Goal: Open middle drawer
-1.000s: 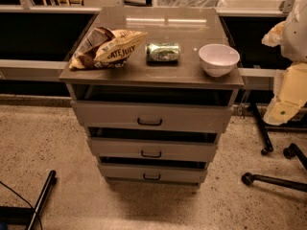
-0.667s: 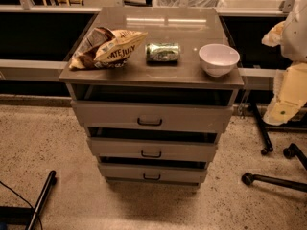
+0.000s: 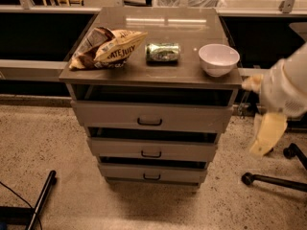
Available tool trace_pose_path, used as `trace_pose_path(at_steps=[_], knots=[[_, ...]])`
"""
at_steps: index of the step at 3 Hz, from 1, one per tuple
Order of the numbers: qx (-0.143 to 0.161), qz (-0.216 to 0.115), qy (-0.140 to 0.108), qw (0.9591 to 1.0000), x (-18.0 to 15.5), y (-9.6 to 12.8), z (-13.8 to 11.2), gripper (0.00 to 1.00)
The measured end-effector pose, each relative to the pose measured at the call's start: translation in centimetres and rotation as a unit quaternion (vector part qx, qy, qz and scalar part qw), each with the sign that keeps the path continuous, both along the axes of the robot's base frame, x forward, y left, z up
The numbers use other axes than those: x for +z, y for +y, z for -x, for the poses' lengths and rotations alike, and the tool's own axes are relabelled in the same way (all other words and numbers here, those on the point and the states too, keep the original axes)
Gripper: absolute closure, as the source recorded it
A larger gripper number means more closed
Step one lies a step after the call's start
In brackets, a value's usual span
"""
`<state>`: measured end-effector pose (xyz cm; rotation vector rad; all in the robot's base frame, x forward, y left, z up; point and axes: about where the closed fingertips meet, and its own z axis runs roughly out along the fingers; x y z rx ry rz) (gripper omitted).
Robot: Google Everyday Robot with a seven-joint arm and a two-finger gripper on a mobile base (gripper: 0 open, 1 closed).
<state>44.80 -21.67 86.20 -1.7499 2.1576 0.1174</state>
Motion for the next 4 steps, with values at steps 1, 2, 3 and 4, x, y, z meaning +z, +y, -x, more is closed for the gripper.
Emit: trace_pose_path(at_steps=[1, 2, 3, 4], knots=[[0.059, 0.010, -0.030, 0.9977, -4.3, 0.4, 0.3, 0.00], [0.085, 0.016, -0.043, 0.9953, -4.3, 0.6, 0.0, 0.00], [0.074, -0.007, -0.015, 0.9971, -9.9, 1.6, -0.1, 0.00], [0.082, -0.011, -0.012, 0.9965, -17.7, 3.2, 0.5, 0.00]])
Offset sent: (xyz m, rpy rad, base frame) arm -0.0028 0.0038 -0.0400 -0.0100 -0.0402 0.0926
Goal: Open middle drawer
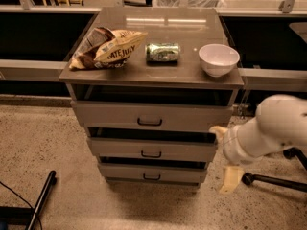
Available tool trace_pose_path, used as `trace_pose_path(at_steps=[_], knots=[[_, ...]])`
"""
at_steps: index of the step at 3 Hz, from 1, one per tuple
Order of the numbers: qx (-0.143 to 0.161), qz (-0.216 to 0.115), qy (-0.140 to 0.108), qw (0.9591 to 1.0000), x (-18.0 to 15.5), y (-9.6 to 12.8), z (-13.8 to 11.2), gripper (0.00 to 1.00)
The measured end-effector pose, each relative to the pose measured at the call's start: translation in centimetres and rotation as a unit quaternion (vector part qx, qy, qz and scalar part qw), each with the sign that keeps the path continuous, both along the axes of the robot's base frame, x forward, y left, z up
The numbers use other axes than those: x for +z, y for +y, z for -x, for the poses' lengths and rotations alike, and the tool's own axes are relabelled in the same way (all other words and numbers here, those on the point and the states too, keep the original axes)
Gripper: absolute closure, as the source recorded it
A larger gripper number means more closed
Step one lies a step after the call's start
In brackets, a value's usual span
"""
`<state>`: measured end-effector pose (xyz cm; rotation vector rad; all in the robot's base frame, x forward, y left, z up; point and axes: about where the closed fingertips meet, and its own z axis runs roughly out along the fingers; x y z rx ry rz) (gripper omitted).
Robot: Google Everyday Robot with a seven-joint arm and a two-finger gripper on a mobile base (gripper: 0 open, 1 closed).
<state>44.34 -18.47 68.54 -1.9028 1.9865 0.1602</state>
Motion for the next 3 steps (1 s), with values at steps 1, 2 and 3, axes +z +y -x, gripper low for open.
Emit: trace_pose_path(at_steps=[1, 2, 3], knots=[[0.025, -0.015, 0.009, 0.9995, -5.9, 0.3, 0.8, 0.00], [0.025, -0.015, 0.009, 0.9995, -5.9, 0.3, 0.8, 0.00], [0.050, -0.046, 0.010, 0.9977, -9.3, 1.8, -0.8, 0.00]])
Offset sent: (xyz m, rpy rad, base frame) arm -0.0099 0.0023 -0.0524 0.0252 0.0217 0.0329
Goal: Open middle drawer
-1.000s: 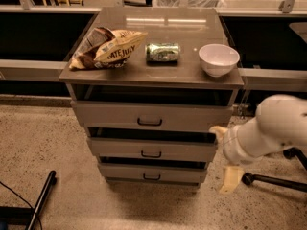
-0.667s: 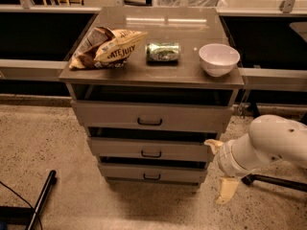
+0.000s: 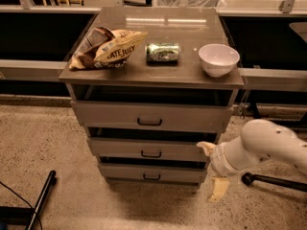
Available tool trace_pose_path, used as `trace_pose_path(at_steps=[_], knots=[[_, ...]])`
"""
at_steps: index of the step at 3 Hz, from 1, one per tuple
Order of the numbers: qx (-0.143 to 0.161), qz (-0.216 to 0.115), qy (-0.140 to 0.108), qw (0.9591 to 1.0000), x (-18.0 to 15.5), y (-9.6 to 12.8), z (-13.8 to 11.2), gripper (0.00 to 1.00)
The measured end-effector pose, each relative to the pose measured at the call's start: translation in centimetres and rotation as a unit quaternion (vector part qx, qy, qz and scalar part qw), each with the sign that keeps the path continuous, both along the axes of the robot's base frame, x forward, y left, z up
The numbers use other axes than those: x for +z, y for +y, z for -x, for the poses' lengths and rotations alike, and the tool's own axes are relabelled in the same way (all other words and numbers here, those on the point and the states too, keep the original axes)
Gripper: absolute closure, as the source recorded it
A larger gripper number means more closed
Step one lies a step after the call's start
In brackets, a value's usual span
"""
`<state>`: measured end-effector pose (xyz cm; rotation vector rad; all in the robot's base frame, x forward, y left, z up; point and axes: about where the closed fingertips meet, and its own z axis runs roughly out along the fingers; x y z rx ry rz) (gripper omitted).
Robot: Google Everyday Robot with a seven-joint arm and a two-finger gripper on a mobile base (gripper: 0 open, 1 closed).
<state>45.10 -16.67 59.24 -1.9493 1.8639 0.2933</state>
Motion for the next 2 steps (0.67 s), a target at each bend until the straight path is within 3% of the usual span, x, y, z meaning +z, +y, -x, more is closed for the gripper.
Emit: trace_pose_path(at_steps=[1, 2], knots=[[0.023, -0.033, 0.024, 0.9989, -5.14, 1.17, -0.01, 0.00], [0.024, -0.034, 0.026, 0.9988, -5.42, 1.25, 0.07, 0.00]])
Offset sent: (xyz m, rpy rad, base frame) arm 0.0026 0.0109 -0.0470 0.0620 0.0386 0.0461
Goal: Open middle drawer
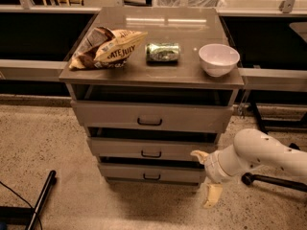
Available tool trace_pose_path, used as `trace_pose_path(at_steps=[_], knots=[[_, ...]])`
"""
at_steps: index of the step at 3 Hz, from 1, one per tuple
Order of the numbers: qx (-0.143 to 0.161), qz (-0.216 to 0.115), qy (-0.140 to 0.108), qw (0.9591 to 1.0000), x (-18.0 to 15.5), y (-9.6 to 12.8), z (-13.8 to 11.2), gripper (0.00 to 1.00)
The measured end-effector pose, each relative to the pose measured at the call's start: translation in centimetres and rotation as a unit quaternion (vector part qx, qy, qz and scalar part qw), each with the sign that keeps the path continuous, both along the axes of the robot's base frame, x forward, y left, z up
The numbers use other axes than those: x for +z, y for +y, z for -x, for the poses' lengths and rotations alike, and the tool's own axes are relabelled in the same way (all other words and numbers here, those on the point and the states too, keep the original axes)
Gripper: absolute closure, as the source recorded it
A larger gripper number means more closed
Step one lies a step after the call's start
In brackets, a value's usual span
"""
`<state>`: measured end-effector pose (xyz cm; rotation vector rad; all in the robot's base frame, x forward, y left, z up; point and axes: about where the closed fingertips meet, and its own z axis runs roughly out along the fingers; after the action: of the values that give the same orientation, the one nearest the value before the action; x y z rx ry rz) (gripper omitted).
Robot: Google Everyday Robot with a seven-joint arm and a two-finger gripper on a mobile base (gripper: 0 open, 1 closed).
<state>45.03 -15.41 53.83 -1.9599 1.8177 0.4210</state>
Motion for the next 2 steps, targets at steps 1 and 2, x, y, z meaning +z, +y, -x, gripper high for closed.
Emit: trace_pose_path(at_steps=[1, 2], knots=[[0.010, 0.025, -0.007, 0.9996, -1.0, 0.6, -1.2, 0.00], [0.018, 0.071, -0.048, 0.9961, -3.6, -0.4, -4.0, 0.00]])
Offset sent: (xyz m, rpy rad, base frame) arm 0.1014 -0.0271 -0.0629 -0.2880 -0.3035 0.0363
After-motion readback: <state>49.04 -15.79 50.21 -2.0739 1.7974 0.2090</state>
